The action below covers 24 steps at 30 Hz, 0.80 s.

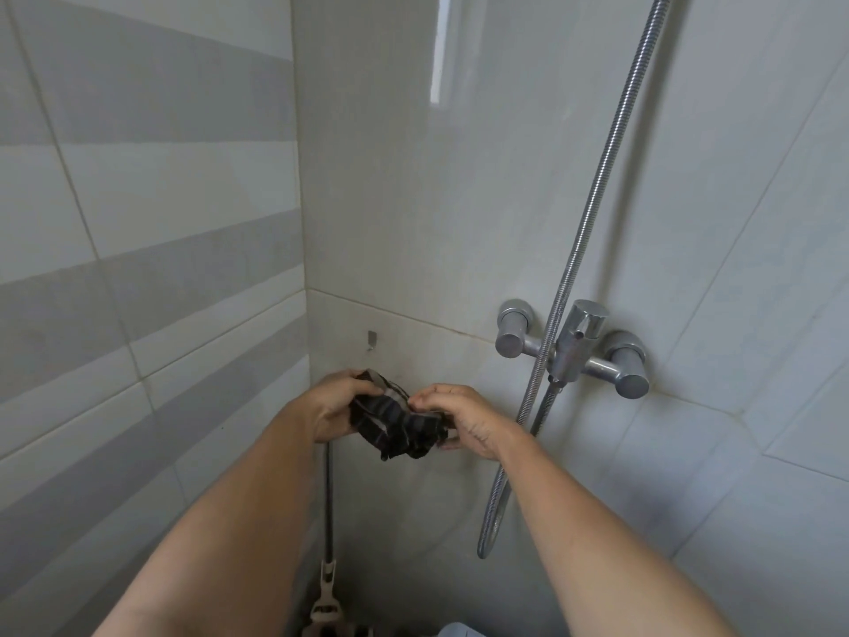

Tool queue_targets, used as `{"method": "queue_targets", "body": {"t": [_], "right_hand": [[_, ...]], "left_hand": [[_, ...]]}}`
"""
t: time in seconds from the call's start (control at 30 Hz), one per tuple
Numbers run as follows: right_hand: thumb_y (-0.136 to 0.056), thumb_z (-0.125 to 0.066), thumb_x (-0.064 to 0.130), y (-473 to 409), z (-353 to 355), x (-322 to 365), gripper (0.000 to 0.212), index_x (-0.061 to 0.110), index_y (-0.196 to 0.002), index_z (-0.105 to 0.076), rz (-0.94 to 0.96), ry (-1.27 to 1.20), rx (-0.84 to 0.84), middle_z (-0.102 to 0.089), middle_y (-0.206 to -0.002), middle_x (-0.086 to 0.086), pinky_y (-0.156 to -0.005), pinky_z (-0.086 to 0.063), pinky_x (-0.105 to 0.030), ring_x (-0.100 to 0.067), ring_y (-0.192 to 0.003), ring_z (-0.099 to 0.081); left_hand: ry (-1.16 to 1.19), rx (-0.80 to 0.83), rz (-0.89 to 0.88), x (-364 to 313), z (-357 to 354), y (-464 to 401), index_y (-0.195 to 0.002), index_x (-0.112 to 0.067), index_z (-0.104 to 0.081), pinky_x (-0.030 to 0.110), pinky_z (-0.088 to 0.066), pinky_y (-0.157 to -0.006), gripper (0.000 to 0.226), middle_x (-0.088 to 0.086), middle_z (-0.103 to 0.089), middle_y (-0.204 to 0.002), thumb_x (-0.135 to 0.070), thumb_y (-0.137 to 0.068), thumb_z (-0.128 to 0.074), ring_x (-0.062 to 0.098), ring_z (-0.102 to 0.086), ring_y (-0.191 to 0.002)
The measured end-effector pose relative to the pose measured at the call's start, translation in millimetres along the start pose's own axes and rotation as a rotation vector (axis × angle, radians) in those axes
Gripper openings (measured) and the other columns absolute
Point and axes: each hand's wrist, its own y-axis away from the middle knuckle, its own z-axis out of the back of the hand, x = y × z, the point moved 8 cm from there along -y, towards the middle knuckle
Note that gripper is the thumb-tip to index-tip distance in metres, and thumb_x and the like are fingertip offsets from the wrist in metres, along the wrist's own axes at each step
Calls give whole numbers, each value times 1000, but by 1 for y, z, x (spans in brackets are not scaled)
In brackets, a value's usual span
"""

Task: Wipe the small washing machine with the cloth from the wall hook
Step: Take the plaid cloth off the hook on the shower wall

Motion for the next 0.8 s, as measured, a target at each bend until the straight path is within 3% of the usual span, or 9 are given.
{"method": "queue_targets", "body": {"t": [0.1, 0.17, 0.3, 0.43, 0.53, 0.67, 0.8], "right_hand": [[-80, -81, 44, -6, 7, -7, 34, 28, -108, -71, 70, 47, -147, -77, -102, 3, -86, -57, -31, -14, -97, -73], [-81, -83, 38, -6, -1, -15, 44, 25, -122, -69, 65, 61, -96, -78, -107, -3, -92, -58, -32, -16, -99, -75], [-79, -86, 24, 2, -7, -34, 36, 11, -111, -76, 44, 71, -56, -79, -104, -13, -89, -59, -33, -21, -92, -76], [-75, -88, 14, 16, -4, -63, 36, 2, -107, -75, -70, -144, -116, -77, -101, -21, -79, -63, -37, -28, -86, -75], [-81, -82, 18, 33, -13, -96, 37, 3, -113, -71, -218, -351, -74, -76, -103, -22, -73, -63, -42, -35, -93, -75], [-86, -75, 30, 55, -29, -147, 47, 5, -125, -68, -288, -602, -35, -72, -118, -23, -94, -56, -49, -37, -105, -69], [-94, -64, 43, 70, -48, -208, 55, 3, -132, -65, -336, -971, -80, -64, -131, -25, -115, -40, -52, -38, -116, -63]], "left_hand": [[-40, 90, -5, 0, -12, 6, -124, 2, -62, 45, -52, -97, 36, 24, -68, -121, 10, -90, -54, 38, -65, -114], [-60, 145, -14, 3, -19, 8, -129, 5, -58, 48, -48, -103, 41, 26, -65, -129, 13, -89, -53, 41, -60, -123], [-107, 96, 5, 21, -12, 2, -130, 1, -58, 45, -55, -93, 45, 28, -63, -130, 10, -86, -62, 40, -63, -118], [-273, 52, 66, 53, -4, 0, -125, -10, -63, 39, -57, -87, 47, 17, -71, -121, -12, -80, -79, 31, -68, -113], [-315, 22, 81, 78, -8, 1, -120, -12, -64, 39, -59, -87, 52, 13, -73, -117, -26, -75, -85, 28, -71, -107], [-518, -58, 67, 115, -20, 3, -118, -21, -60, 38, -58, -85, 58, 1, -68, -113, -52, -73, -81, 21, -65, -106], [-651, -57, 42, 161, -25, 3, -121, -19, -58, 34, -56, -83, 65, 5, -68, -110, -58, -72, -78, 22, -68, -101]]}}
